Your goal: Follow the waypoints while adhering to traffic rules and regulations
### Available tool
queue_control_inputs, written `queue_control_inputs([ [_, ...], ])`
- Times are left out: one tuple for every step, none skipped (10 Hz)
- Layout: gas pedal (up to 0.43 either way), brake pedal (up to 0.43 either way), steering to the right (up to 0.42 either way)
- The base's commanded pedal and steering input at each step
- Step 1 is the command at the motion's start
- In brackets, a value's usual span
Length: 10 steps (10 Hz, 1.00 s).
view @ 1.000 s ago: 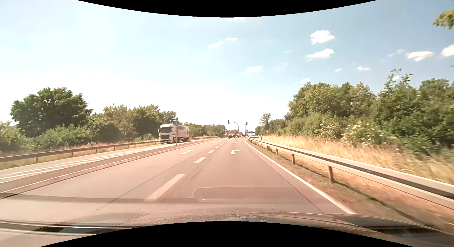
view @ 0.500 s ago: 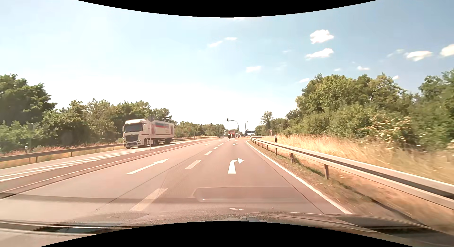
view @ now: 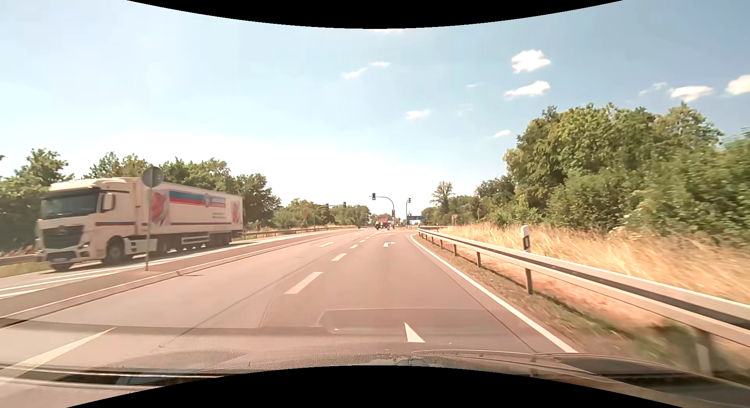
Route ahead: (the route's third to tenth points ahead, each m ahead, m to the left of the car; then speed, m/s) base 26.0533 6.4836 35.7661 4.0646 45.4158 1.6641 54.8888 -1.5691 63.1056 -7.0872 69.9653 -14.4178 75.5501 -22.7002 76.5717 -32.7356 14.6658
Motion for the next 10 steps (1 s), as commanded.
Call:
queue_control_inputs([
  [0.079,0.0,0.0],
  [0.079,0.0,0.0],
  [0.079,0.0,0.0],
  [0.079,0.0,0.0],
  [0.079,0.0,0.0],
  [0.079,0.0,0.0],
  [0.079,0.0,0.0],
  [0.079,0.0,0.0],
  [0.079,0.0,0.0],
  [0.079,0.0,0.0],
])
